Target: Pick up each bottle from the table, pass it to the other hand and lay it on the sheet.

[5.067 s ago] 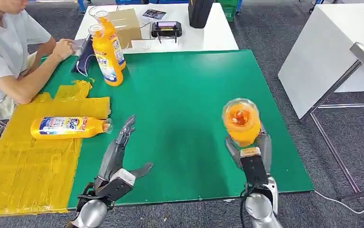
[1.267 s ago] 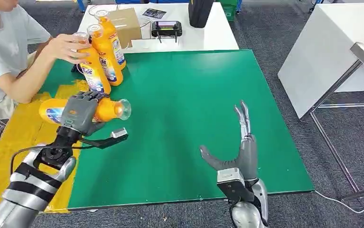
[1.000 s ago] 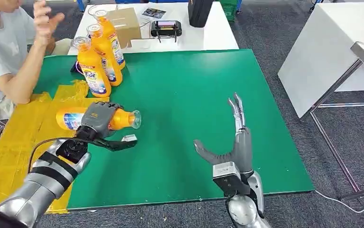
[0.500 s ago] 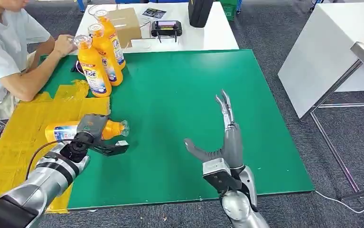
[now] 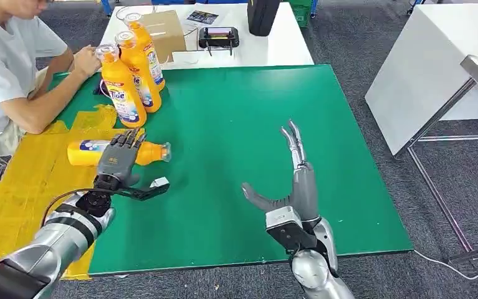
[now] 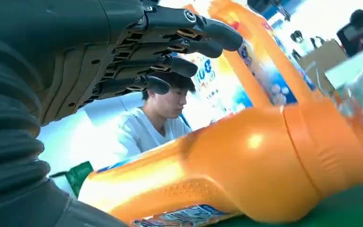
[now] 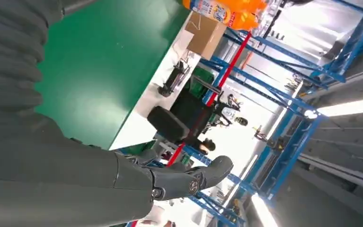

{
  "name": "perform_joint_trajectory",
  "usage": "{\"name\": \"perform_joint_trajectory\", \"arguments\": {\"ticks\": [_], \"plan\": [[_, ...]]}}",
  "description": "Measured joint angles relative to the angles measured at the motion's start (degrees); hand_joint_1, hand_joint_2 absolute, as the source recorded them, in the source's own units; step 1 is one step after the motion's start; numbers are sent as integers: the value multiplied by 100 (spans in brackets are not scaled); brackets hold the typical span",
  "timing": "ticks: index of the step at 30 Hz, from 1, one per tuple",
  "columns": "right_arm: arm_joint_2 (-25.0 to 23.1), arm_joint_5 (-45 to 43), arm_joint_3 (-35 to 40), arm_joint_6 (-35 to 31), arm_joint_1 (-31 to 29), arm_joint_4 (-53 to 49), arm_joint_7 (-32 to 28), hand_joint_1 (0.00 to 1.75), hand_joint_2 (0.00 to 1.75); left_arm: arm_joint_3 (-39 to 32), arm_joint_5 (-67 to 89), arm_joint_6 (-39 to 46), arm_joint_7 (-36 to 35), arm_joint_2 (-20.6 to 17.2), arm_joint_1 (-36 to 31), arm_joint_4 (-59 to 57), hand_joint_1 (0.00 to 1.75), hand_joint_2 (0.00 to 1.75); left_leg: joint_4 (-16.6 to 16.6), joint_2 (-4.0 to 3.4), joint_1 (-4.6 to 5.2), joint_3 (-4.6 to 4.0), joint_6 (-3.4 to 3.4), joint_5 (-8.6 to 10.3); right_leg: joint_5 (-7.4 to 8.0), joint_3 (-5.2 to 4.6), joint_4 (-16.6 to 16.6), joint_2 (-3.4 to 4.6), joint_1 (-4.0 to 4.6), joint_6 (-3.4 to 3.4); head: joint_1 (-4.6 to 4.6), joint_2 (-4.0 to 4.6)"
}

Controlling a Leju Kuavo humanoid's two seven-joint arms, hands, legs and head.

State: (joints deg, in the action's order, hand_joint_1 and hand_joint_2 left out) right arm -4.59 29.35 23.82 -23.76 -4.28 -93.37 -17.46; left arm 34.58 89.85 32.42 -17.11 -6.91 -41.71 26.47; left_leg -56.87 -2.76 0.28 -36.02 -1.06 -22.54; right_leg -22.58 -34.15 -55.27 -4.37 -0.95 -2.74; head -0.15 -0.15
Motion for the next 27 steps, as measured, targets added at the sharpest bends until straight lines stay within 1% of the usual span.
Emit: {"name": "perform_joint_trajectory", "arguments": {"ticks": [2, 4, 5, 6, 7, 8, 9, 11, 13, 15, 16, 17, 20, 22, 25, 27], "plan": [[17, -46, 0, 0, 33, 0, 2, 0, 175, -114, -110, 374, 127, 9, 100, 101, 0, 175, 0, 0, 0, 0, 0, 0, 0, 0, 0, 0, 0, 0, 0, 0], [37, -169, -4, 18, 104, -2, -7, 0, 175, -330, -510, 680, 563, 22, 295, 388, 0, 175, 0, 0, 0, 1, 0, 0, 0, -1, 0, 0, 0, 0, 2, 0], [52, -346, -4, 117, 155, -13, -45, 0, 175, -484, -850, 736, 924, 50, 440, 639, 0, 175, 0, -1, 1, 1, 0, -1, -1, -3, 1, 0, -1, 0, -2, 0], [70, -618, -7, 270, 242, -44, -105, 0, 175, -681, -1292, 747, 1443, 85, 674, 992, 0, 175, -1, -2, 3, 1, 0, -2, -3, -5, 1, 0, -3, -1, 4, 0], [98, -967, -17, 464, 365, -113, -170, 0, 175, -969, -1881, 773, 2114, 183, 932, 1440, 0, 175, -1, 0, 3, 0, 2, -5, -5, -3, 2, -1, -4, -1, 2, 0], [125, -1153, -35, 579, 482, -175, -216, 0, 175, -1190, -2220, 782, 2535, 250, 1145, 1761, 0, 175, -1, 4, 3, -1, 1, -7, -8, -1, 2, -2, -4, -1, -4, 0], [146, -1215, -48, 634, 582, -227, -256, 0, 175, -1363, -2358, 784, 2752, 312, 1341, 2044, 0, 175, -1, 3, 4, -5, 1, -9, -8, -2, 2, -1, -4, -1, -2, 0], [181, -1294, -57, 708, 719, -319, -313, 0, 175, -1570, -2729, 711, 2969, 420, 1670, 2532, 0, 175, 0, -4, 6, -6, 9, -26, -8, -6, 3, 6, -5, -1, -2, 0], [212, -1366, -112, 772, 920, -461, -398, 0, 175, -1722, -3970, 168, 3628, 474, 2035, 3147, 0, 175, 0, -9, 7, -2, 8, -31, -8, -6, 5, 13, -6, -2, 0, 0], [265, -1537, -190, 818, 1213, -652, -477, 0, 175, -1792, -5715, -853, 4307, 498, 2629, 4017, 0, 175, 0, -7, 6, 0, 7, -33, -19, -6, 5, 13, -5, -12, 4, 0], [306, -1640, -243, 835, 1380, -755, -514, 0, 175, -1812, -6433, -1237, 4505, 520, 2988, 4533, 0, 175, 0, -6, 5, -1, 7, -33, -27, -6, 5, 12, -5, -7, 2, 0], [341, -1705, -313, 837, 1509, -835, -533, 0, 175, -1812, -6840, -1484, 4595, 553, 3284, 4948, 0, 175, 0, -5, 4, -2, 7, -33, -28, -4, 5, 10, -5, -6, -2, 0], [361, -2025, -539, 763, 1773, -983, -481, 0, 175, -1831, -7619, -2375, 4597, 588, 3897, 5817, 0, 175, 1, -4, 5, -1, 6, -49, -34, -2, 5, 11, -5, -3, 4, 0], [358, -2240, -762, 752, 1961, -1012, -435, 0, 175, -1831, -8121, -2904, 4494, 633, 4253, 6126, 0, 175, 1, -3, 5, 0, 7, -50, -39, -3, 6, 10, -5, -4, 0, 0], [330, -2302, -997, 767, 2095, -1012, -365, 0, 175, -1803, -8319, -3135, 4400, 726, 4543, 6177, 0, 175, 1, -2, 5, 1, 6, -50, -37, -3, 6, 10, -5, -5, 2, 0], [302, -2262, -1056, 769, 2130, -1008, -348, 0, 175, -1762, -8479, -3209, 4354, 791, 4608, 6142, 0, 175, 1, -2, 5, 2, 4, -47, -34, -1, 6, 10, -5, -2, 2, 0]]}}
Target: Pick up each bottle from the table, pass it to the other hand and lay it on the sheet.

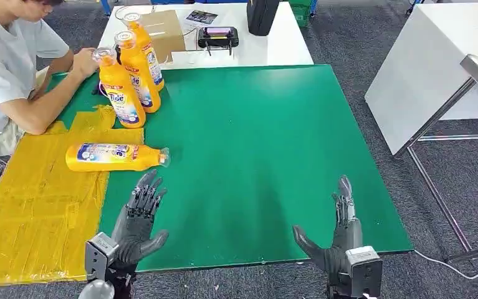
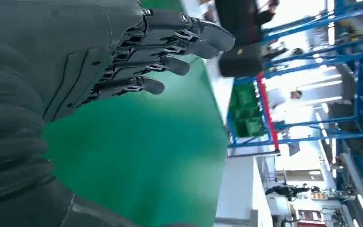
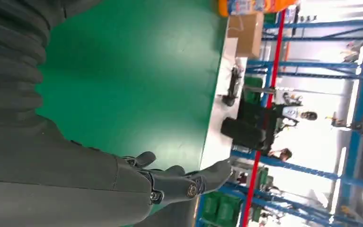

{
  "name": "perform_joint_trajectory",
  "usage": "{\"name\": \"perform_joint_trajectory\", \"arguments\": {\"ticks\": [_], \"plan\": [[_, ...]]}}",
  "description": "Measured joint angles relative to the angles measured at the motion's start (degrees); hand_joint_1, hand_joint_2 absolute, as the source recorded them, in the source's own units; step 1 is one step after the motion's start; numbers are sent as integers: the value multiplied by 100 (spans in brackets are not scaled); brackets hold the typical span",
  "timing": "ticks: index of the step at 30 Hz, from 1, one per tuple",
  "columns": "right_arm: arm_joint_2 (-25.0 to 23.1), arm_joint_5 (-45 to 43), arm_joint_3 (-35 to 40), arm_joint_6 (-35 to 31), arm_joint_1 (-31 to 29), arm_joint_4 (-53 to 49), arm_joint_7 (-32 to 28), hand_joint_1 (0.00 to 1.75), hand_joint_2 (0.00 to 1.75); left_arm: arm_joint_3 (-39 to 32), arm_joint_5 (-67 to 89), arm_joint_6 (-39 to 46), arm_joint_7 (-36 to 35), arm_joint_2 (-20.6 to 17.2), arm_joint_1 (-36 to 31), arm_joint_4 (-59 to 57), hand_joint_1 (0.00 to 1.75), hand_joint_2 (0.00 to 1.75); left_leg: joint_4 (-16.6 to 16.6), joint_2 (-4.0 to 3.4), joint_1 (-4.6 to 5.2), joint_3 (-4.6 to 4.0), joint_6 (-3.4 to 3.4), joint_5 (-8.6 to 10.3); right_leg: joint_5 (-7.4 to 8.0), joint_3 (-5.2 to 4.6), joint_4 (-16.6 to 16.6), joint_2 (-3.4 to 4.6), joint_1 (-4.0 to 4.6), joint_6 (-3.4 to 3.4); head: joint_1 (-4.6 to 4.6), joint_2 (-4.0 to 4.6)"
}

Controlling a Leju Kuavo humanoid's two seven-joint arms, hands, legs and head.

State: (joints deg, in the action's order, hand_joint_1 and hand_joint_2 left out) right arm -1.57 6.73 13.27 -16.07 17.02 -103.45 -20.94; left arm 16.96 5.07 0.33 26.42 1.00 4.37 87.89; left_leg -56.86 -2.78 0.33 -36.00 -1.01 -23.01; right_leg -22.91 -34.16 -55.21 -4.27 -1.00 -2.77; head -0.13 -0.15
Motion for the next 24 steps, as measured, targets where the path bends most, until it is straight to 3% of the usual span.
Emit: {"name": "perform_joint_trajectory", "arguments": {"ticks": [9, 10, 24], "plan": [[-72, 162, -4, -37, 1, 31, 42, 0, 175, 77, -349, -83, -92, 177, 72, -164, 0, 175, 0, -1, -1, 6, -1, 4, 2, 7, -1, 0, 1, 0, 0, 0], [-72, 203, 0, -70, 1, 31, 42, 0, 0, 79, -347, -37, -94, 186, 74, -166, 0, 175, 0, 0, -1, 6, -1, 4, 2, 7, -1, 0, 1, 0, 0, 0], [33, 371, 267, -254, 7, 35, 31, 0, 0, 221, -126, 324, -85, 214, 70, -171, 0, 175, 0, 0, -1, 6, -2, 3, 2, 7, 0, 0, 1, 1, 0, 0]]}}
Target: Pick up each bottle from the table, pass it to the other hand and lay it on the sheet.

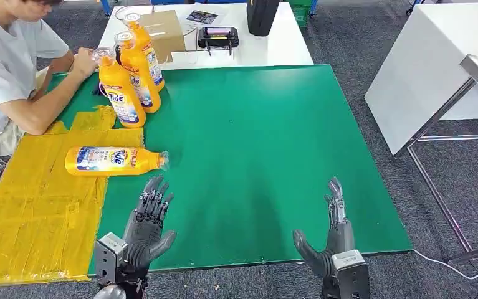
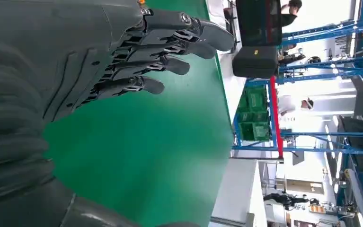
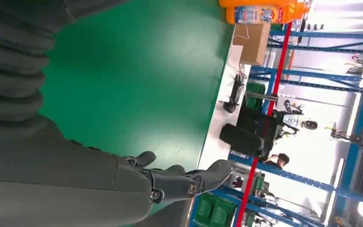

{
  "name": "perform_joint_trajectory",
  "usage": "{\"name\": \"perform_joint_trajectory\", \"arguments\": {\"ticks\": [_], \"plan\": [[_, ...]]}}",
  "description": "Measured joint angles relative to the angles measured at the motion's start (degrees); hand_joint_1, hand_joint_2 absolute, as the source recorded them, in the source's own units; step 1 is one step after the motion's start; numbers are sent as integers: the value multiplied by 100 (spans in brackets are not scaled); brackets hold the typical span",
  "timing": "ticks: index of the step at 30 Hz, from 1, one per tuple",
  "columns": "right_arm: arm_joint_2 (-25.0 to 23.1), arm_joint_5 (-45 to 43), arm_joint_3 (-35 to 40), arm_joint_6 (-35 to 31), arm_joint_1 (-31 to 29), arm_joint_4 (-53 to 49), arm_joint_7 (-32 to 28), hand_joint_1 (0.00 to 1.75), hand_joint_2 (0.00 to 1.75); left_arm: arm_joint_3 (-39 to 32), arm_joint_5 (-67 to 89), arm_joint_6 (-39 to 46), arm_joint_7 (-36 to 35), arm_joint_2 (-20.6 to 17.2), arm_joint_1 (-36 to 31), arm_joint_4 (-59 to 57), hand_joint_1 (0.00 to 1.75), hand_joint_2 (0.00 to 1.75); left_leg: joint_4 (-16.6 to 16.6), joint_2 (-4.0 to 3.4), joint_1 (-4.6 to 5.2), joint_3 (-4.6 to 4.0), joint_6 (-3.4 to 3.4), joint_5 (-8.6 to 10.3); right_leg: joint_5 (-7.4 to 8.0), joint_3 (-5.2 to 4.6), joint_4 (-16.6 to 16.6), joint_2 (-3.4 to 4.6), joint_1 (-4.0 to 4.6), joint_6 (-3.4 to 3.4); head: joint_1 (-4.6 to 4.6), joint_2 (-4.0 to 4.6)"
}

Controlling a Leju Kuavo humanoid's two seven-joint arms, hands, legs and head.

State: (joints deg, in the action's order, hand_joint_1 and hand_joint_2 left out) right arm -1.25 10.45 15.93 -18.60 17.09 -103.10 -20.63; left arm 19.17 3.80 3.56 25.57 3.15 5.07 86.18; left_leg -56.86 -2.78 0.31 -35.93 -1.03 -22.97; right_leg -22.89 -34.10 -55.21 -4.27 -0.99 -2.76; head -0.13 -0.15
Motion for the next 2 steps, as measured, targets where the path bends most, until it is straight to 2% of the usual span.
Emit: {"name": "perform_joint_trajectory", "arguments": {"ticks": [2], "plan": [[13, 0, 28, 0, 0, 0, 0, 0, 0, 2, 2, 0, 0, 0, 0, 0, 0, 175, 0, 0, 0, 0, 0, 0, 0, 0, 0, 0, 0, 0, 0, 0]]}}
